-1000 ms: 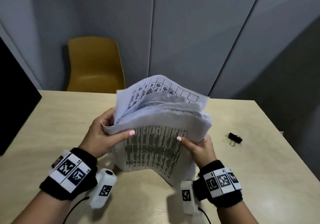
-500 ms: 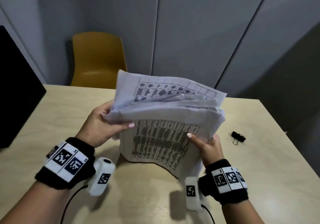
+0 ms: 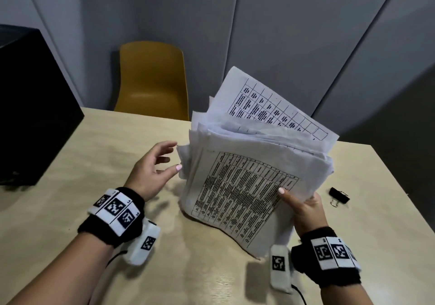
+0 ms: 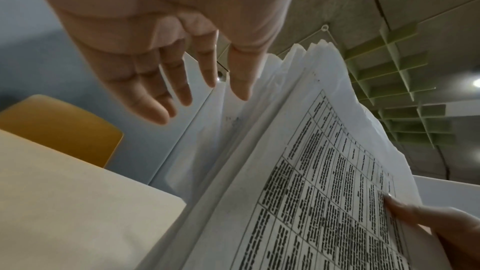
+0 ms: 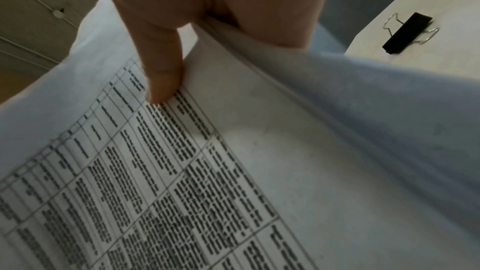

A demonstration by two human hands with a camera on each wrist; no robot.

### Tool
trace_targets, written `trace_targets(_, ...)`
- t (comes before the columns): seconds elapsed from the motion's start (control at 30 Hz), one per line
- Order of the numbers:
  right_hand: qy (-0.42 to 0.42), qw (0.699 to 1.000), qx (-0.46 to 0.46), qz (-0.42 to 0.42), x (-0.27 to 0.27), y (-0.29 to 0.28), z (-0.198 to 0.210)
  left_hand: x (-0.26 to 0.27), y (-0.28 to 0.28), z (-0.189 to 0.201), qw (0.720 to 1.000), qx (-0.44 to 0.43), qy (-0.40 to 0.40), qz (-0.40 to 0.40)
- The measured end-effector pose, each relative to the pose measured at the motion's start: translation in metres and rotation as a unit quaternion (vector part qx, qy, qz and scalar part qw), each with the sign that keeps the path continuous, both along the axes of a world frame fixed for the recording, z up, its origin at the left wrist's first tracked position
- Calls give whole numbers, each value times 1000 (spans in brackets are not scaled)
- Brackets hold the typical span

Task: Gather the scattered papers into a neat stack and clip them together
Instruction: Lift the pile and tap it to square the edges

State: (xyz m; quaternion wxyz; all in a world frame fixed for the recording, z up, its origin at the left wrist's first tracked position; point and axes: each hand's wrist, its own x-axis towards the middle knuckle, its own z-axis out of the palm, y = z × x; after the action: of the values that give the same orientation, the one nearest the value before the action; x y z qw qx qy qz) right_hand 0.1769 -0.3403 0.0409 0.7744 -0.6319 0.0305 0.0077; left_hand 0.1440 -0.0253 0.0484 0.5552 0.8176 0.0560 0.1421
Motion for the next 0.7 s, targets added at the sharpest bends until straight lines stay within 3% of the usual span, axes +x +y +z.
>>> trace_targets(0.37,15,1000,6,26,-3,-10,-3,13,1,-2,999,37,-11,32)
trace_targets(0.57,17,998,-9,58,-2,-12,-3,27,-3,-2,977,201,-66,0)
trace_targets(0.7,19,999,-4,49,-3,-16,-4,23,2,-2,991,116,-64,-10)
